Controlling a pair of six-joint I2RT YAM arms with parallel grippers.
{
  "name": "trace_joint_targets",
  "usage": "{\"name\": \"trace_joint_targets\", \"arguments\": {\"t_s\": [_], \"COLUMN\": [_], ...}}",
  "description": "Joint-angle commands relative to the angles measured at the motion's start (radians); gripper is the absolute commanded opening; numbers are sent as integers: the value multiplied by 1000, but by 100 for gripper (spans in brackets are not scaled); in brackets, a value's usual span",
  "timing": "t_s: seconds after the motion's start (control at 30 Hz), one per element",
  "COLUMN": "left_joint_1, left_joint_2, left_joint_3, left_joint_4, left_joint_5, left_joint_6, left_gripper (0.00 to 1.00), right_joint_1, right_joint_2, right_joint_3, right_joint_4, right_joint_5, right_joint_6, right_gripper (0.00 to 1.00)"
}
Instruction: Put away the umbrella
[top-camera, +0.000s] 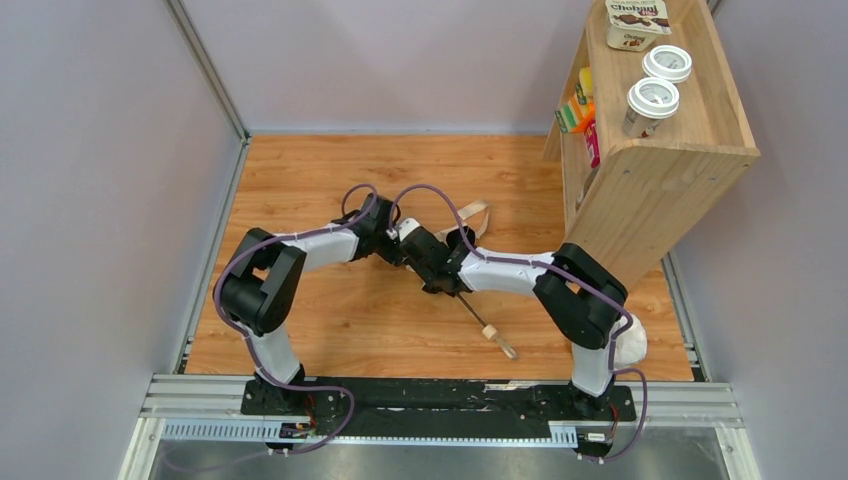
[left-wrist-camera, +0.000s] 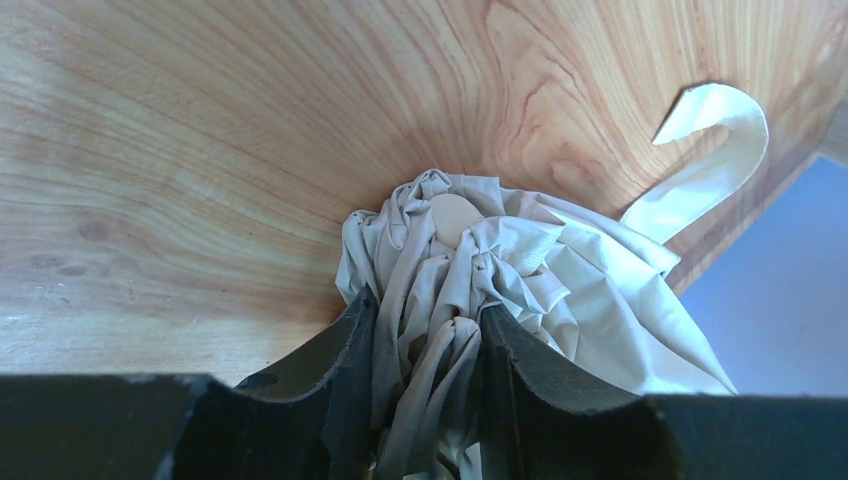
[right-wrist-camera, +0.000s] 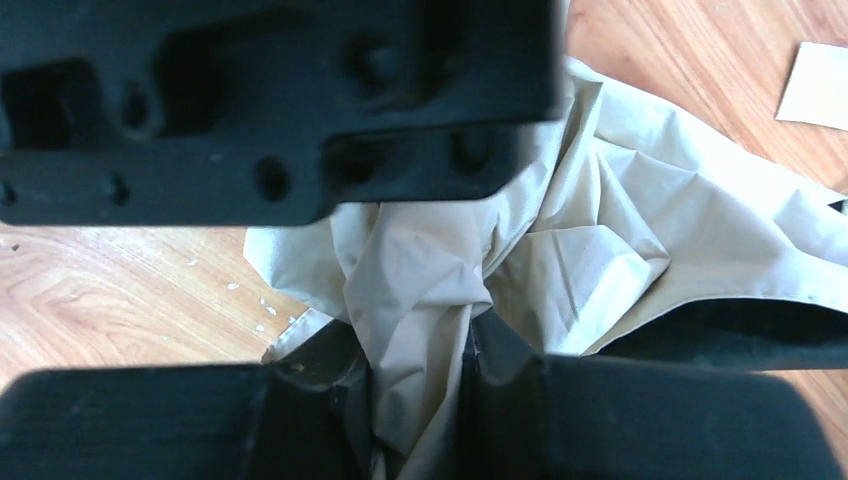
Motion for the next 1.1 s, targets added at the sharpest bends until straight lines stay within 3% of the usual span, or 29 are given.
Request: {"name": "trace_joint_targets", "arguments": {"t_s": [0.0, 0.07, 0.1, 0.13, 0.17, 0.3, 0.53, 0.7, 0.87, 1.03, 1.07], "left_joint_1": [-39, -26, -17, -11, 3, 50, 53, 43, -6, -17, -17], "left_joint_2": [15, -53, -84, -136, -159, -288, -394, -377, -313, -219, -211], "left_joint_3": [-133, -174, -203, -214, -232, -307, -367, -423, -371, -393, -398], "left_joint_4": [-188, -96, -34, -9, 28, 166, 130, 168, 116, 298, 342], "left_joint_5": [20, 14, 9, 3, 1, 46, 81, 115, 99, 180, 188], "left_joint_6": [70, 111, 128, 163, 175, 225, 252, 162, 125, 67, 64], "left_gripper": [0, 21, 46, 58, 79, 79, 79, 80, 80, 80, 76], "right_joint_1": [-45, -70, -82, -97, -108, -173, -263, -280, -285, -283, -282], "right_joint_2": [84, 50, 33, 17, 4, -39, -50, -24, 29, 47, 44], "right_joint_3": [-73, -90, -102, -110, -115, -115, -101, -86, -52, -33, -30], "right_joint_4": [-16, 6, 18, 32, 38, 80, 243, 382, 512, 532, 525], "right_joint_5": [-268, -379, -428, -478, -534, -742, -1061, -1152, -1232, -1286, -1290], "right_joint_6": [90, 106, 119, 128, 140, 218, 424, 548, 651, 627, 607], "right_gripper": [0, 0, 0, 0, 0, 0, 0, 0, 0, 0, 0]}}
